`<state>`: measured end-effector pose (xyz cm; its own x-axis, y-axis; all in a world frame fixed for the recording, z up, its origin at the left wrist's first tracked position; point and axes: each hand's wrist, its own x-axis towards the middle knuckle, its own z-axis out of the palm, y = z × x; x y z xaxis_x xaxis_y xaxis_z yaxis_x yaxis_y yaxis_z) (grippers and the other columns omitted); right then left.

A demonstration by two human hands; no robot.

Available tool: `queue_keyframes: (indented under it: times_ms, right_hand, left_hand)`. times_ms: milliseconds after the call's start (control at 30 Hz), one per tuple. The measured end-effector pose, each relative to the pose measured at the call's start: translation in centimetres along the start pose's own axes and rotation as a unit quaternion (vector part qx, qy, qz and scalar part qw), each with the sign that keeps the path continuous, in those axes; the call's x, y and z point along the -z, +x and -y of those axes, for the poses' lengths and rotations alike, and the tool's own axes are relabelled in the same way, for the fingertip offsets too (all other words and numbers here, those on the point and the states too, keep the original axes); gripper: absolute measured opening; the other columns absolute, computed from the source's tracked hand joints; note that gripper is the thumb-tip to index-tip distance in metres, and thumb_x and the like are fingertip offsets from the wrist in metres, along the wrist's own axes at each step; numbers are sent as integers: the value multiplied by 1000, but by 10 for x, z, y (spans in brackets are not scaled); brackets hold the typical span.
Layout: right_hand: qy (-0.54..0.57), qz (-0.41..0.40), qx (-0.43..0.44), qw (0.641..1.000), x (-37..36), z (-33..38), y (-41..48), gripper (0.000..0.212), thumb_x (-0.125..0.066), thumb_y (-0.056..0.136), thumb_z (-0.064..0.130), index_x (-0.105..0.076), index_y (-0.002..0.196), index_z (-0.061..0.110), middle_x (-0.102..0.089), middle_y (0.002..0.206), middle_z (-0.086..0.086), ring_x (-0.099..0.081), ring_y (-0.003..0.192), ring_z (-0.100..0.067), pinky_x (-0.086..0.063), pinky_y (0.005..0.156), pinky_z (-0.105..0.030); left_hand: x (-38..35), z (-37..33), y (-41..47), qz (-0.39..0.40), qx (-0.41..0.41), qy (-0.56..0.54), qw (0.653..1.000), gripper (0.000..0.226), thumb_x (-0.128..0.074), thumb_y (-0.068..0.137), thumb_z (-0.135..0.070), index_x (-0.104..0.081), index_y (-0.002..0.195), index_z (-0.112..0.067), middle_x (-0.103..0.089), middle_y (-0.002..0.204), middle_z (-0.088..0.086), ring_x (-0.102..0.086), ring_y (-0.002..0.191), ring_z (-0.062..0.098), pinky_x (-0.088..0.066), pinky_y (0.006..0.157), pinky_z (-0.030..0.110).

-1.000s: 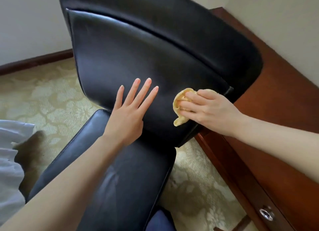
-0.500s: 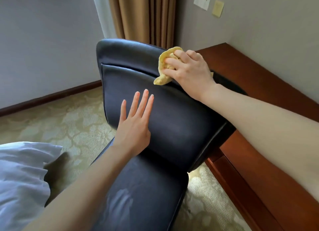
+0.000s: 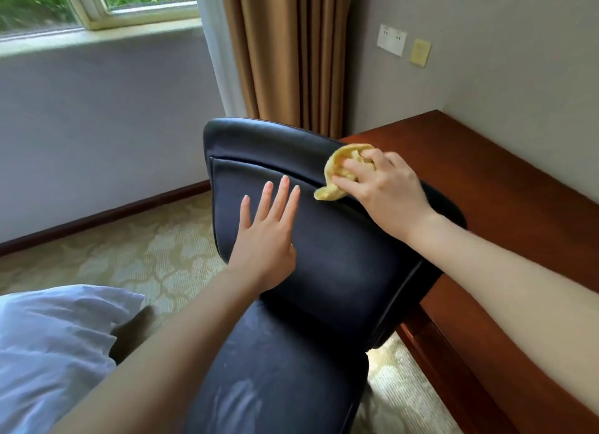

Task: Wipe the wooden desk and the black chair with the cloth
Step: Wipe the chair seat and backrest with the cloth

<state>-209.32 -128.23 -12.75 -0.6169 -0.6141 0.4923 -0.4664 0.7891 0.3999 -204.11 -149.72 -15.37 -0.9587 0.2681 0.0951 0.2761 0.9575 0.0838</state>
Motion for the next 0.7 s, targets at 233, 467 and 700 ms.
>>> queue_keyframes:
  times_ms: [233,467,700]
  right_hand:
    - [-15,-93,-80,992,4,-2,-108,38,-48,91,-1,-70,113,21,-68,114,-2,-52,100,-28,-50,82,-42]
    - [4,-117,-96,988,-1,-6,-142,35,-53,93,-1,-67,117,20,-68,115,-3,-47,101,-25,-46,83,-41]
    - [79,-63,-181,978,9,-15,-74,46,-68,80,-3,-65,121,17,-63,120,-9,-55,98,-32,-49,81,-43]
  left_hand:
    - [-7,-40,19,34,-41,-50,997,89,-50,90,-19,15,150,-21,24,156,-2,18,145,21,8,115,47]
    - [-18,-51,29,54,-56,-72,994,88,-49,90,-18,16,150,-22,27,156,-4,21,144,19,5,116,43]
    - [-42,-52,34,60,-54,-74,994,98,-52,88,-16,29,144,-24,39,148,-6,25,142,19,5,117,41]
